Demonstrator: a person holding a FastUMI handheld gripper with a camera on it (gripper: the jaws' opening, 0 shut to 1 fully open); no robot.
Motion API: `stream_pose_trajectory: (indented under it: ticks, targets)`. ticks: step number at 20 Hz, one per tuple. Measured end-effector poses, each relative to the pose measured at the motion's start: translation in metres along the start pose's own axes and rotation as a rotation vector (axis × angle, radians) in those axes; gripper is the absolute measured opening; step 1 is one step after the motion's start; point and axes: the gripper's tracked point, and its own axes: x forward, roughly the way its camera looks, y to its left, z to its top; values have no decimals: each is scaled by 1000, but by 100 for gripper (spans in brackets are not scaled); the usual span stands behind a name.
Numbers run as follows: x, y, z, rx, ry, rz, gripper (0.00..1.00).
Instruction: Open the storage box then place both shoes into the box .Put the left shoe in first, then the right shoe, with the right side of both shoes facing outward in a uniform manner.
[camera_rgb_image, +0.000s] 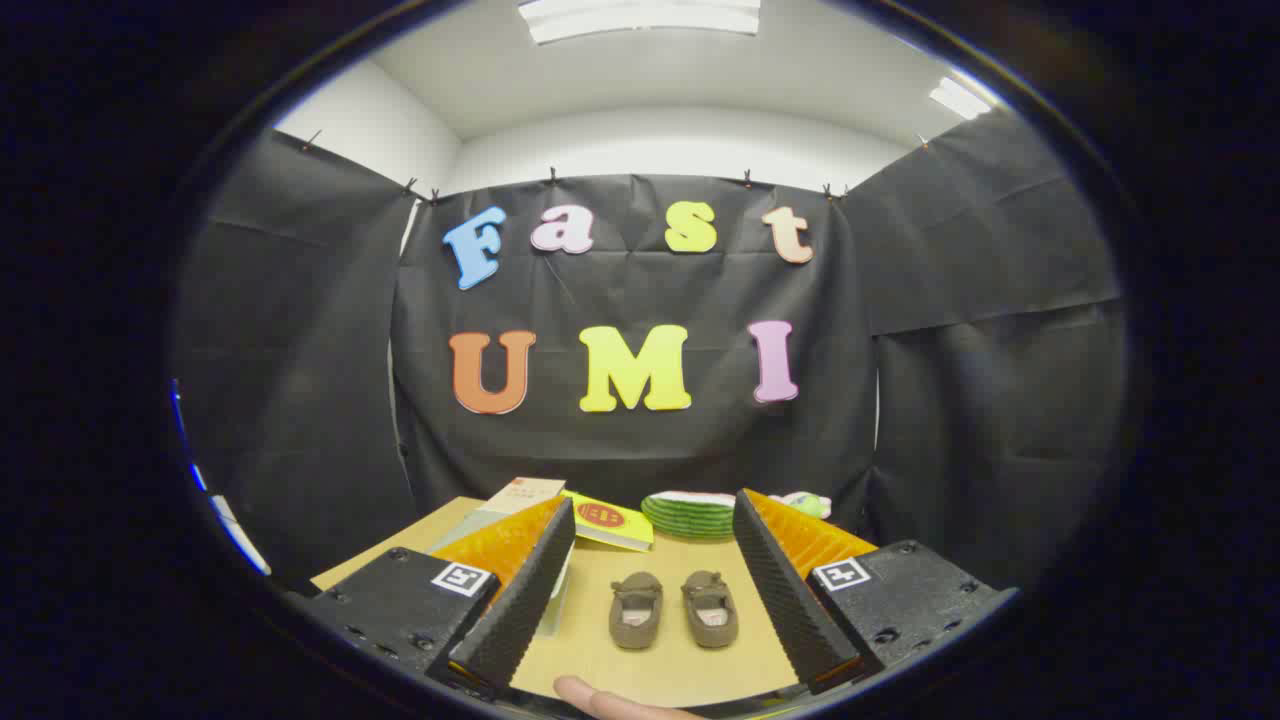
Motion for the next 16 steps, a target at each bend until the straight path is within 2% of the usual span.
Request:
stream_pose_trajectory:
  ticks: [16]
  targets:
    - [10, -6, -11, -2, 21, -3, 100]
